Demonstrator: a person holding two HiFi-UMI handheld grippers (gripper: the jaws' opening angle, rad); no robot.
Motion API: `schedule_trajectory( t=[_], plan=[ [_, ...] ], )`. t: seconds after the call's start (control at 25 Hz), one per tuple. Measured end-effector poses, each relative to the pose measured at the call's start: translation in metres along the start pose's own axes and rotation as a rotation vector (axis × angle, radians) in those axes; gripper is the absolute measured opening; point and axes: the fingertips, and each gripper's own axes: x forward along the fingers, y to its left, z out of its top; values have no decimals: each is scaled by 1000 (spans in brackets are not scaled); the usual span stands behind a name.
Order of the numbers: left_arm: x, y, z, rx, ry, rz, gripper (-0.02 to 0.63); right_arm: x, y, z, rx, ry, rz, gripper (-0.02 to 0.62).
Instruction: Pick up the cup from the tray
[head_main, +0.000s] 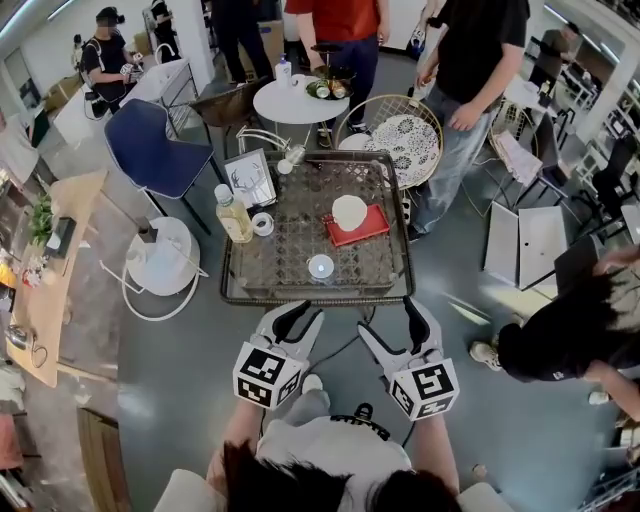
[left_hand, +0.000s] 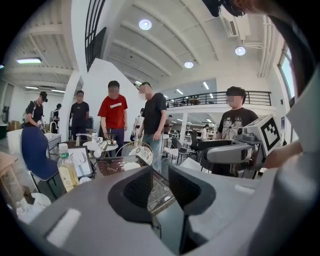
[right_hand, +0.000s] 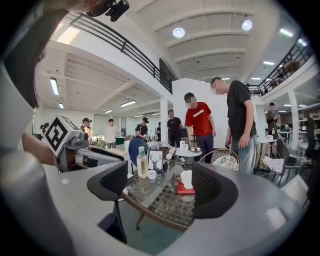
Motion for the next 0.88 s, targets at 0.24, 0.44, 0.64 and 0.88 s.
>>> schedule_trajectory(
  t=[0.24,0.44,0.64,0.88],
  plan=[
    [17,22,4,25,11,-28,147,24,-6,0,11,11,-32,426],
    [29,35,13,45,17,-60,172,35,-15,7,3,13,-51,435],
    [41,50,17,55,19,-58,201,45,-26,7,16,5,-70,436],
    [55,59,21,64,25,-45,207,55,-44,13,12,3,-97,440]
  ],
)
